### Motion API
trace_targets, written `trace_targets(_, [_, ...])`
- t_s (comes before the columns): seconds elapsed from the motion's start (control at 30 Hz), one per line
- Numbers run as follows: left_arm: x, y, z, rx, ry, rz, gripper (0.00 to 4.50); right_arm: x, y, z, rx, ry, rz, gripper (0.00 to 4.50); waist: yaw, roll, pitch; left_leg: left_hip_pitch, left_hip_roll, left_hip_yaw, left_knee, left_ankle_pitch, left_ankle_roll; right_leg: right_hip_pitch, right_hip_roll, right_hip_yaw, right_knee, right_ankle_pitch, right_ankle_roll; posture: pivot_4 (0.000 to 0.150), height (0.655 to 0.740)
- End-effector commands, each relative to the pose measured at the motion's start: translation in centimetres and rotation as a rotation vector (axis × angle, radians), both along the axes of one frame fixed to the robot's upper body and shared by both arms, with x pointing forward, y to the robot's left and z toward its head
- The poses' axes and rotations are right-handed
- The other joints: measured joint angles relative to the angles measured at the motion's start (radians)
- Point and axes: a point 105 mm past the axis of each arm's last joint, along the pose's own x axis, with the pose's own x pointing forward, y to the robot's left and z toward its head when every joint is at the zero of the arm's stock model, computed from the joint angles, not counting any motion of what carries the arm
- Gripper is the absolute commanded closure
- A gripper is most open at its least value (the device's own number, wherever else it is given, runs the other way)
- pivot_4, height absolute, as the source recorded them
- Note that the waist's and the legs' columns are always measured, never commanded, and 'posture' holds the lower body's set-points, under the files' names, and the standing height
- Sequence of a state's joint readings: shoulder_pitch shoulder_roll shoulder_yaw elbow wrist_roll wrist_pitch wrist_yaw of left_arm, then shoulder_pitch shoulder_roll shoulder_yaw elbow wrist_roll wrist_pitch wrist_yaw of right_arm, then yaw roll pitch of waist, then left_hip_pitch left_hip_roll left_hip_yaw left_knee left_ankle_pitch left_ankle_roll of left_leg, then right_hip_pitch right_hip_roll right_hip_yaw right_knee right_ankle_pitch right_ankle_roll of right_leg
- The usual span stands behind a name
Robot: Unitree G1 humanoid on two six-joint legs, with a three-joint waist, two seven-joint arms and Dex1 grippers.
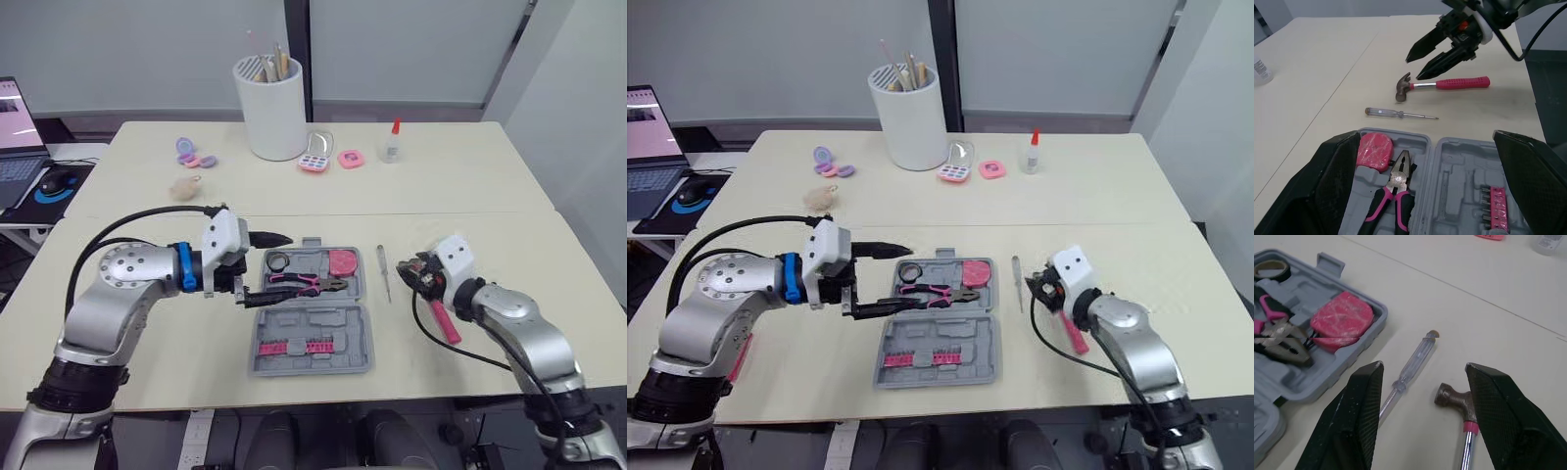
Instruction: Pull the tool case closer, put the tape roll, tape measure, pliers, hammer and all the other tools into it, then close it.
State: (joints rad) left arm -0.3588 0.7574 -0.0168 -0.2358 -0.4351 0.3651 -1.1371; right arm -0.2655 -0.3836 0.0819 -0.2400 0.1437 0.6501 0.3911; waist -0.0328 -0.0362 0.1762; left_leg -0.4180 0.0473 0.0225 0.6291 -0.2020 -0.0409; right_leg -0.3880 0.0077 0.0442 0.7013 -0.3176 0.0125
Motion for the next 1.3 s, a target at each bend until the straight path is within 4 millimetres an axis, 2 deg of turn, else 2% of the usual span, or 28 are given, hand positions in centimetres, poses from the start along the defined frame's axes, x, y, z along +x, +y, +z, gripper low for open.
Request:
trace_targets(0.03, [0.3, -0.6, 0.4, 0.002, -0.056, -0.002, 0.00, 0.7, 1.1, 0.3, 0.023, -0.042, -0.034, 2.20, 0.001, 0.000, 0.000, 0.000, 0.000, 0.000, 0.000, 0.000, 0.000, 0.000, 0.000, 0.000, 0.000, 0.000, 0.000, 0.150, 0.7400])
trace_targets(0.1, [0.3, -1.1, 0.5, -0.007, -0.061, -0.005, 0.00, 0.7, 1.8, -0.2, 0.027, -0.028, -0.029, 2.55, 0.001, 0.000, 0.000, 0.000, 0.000, 0.000, 0.000, 0.000, 0.000, 0.000, -0.001, 0.001, 0.000, 0.000, 0.000, 0.150, 0.7400])
trace_targets(0.37, [0.4, -1.3, 0.3, -0.005, -0.065, -0.001, 0.00, 1.8, 3.5, -1.9, 0.012, 0.013, -0.053, 2.55, 0.000, 0.000, 0.000, 0.000, 0.000, 0.000, 0.000, 0.000, 0.000, 0.000, 0.000, 0.000, 0.000, 0.000, 0.000, 0.150, 0.7400])
trace_targets(0.53, [0.4, -1.4, 0.0, -0.001, -0.061, 0.000, 0.00, 2.5, 4.0, -2.9, 0.008, 0.044, -0.090, 2.55, 0.001, 0.000, 0.000, 0.000, 0.000, 0.000, 0.000, 0.000, 0.000, 0.000, 0.000, 0.000, 0.000, 0.000, 0.000, 0.150, 0.7400])
trace_targets(0.8, [0.4, -1.4, 0.1, -0.004, -0.064, 0.003, 0.00, 2.7, 4.7, -4.2, -0.002, 0.088, -0.106, 2.55, 0.001, 0.000, 0.000, 0.000, 0.000, -0.006, 0.000, 0.000, 0.000, 0.000, 0.000, 0.000, 0.000, 0.000, 0.000, 0.150, 0.7400])
trace_targets(1.07, [0.3, -1.4, 0.1, -0.007, -0.062, 0.005, 0.00, 3.0, 3.5, -4.4, -0.012, 0.089, -0.166, 2.55, 0.001, 0.000, 0.000, 0.000, -0.001, -0.007, 0.000, 0.000, 0.000, 0.000, 0.000, -0.001, 0.000, 0.000, 0.000, 0.150, 0.7400])
trace_targets(1.3, [0.4, -1.3, 0.0, -0.002, -0.061, 0.008, 0.00, 2.8, 4.0, -3.7, -0.023, 0.044, -0.117, 2.55, 0.000, 0.000, 0.000, 0.000, -0.001, -0.007, 0.000, 0.000, 0.000, 0.000, 0.000, -0.001, 0.000, 0.000, 0.000, 0.150, 0.7400])
